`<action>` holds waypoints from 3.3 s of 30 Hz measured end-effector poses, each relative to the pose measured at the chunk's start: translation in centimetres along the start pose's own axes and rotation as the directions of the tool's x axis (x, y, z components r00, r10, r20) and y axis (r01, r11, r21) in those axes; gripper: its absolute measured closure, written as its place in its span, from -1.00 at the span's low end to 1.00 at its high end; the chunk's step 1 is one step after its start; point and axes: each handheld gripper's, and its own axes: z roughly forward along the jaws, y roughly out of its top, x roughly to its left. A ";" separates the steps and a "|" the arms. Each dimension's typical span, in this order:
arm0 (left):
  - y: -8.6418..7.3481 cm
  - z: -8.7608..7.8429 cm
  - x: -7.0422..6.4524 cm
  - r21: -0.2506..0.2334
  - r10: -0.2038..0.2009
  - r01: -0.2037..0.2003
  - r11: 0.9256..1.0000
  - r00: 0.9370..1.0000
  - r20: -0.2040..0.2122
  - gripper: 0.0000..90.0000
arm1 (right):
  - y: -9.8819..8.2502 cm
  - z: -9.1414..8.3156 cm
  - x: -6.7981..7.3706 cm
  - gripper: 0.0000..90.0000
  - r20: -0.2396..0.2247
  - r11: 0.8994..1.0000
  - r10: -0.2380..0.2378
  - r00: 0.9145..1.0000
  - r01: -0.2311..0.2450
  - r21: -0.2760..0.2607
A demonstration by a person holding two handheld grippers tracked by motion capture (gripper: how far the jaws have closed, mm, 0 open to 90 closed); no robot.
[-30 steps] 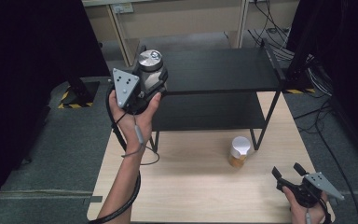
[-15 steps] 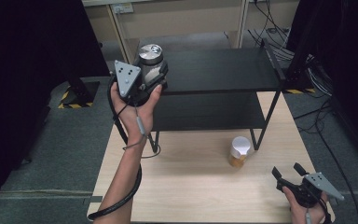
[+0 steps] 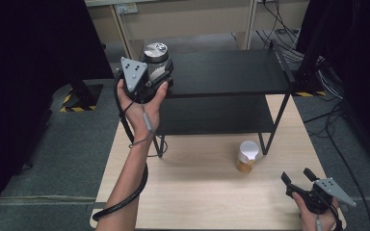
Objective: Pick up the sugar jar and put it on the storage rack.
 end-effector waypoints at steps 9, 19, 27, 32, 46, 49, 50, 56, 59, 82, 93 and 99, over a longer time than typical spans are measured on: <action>-0.3 0.7 0.0 0.014 -0.006 0.006 1.000 1.000 -0.005 -0.31 | 0.0 0.0 0.0 -0.77 -0.001 1.000 0.003 1.000 -0.003 -0.001; -0.9 1.4 0.4 0.033 -0.014 0.015 0.999 1.000 -0.010 -0.31 | 0.0 0.0 -0.1 -0.77 -0.002 1.000 0.004 1.000 -0.004 0.000; -1.2 1.6 0.6 0.024 -0.026 0.026 0.999 1.000 -0.003 -0.31 | 0.0 0.0 -0.1 -0.78 -0.002 1.000 0.003 1.000 -0.003 0.000; -1.5 1.6 0.9 0.016 -0.049 0.049 0.999 0.999 0.004 -0.31 | 0.0 0.0 -0.1 -0.78 -0.003 1.000 0.004 1.000 -0.004 0.000; -1.6 1.6 1.3 0.015 -0.069 0.069 0.997 0.997 0.014 -0.31 | 0.0 0.0 -0.1 -0.78 -0.003 1.000 0.004 1.000 -0.004 0.001; -1.5 1.6 1.3 0.017 -0.069 0.069 0.997 0.997 0.014 -0.31 | 0.0 0.0 -0.1 -0.78 -0.003 1.000 0.006 1.000 -0.006 0.000; -1.5 1.6 1.3 0.018 -0.070 0.070 0.997 0.997 0.014 -0.31 | 0.0 0.0 -0.1 -0.78 -0.003 1.000 0.004 1.000 -0.004 0.001; -1.5 1.6 1.5 0.019 -0.071 0.071 0.997 0.997 0.018 -0.31 | 0.0 0.0 -0.1 -0.78 -0.003 1.000 0.005 1.000 -0.005 0.000; -1.4 1.6 1.6 0.023 -0.071 0.071 0.997 0.997 0.023 -0.31 | 0.0 0.0 -0.1 -0.78 -0.004 1.000 0.005 1.000 -0.005 0.000; -1.8 1.3 1.2 -0.031 -0.036 0.036 0.999 0.999 -0.003 -0.87 | 0.0 0.0 -0.1 -0.78 -0.002 1.000 0.005 1.000 -0.005 -0.002; -2.2 1.0 1.0 -0.053 -0.012 0.011 0.999 1.000 -0.004 -0.92 | 0.0 0.0 -0.1 -0.78 -0.002 1.000 0.004 1.000 -0.004 -0.003; -2.3 0.6 1.0 -0.059 -0.006 0.006 0.998 1.000 -0.003 -0.94 | 0.0 0.0 0.0 -0.78 -0.001 1.000 0.003 1.000 -0.003 -0.002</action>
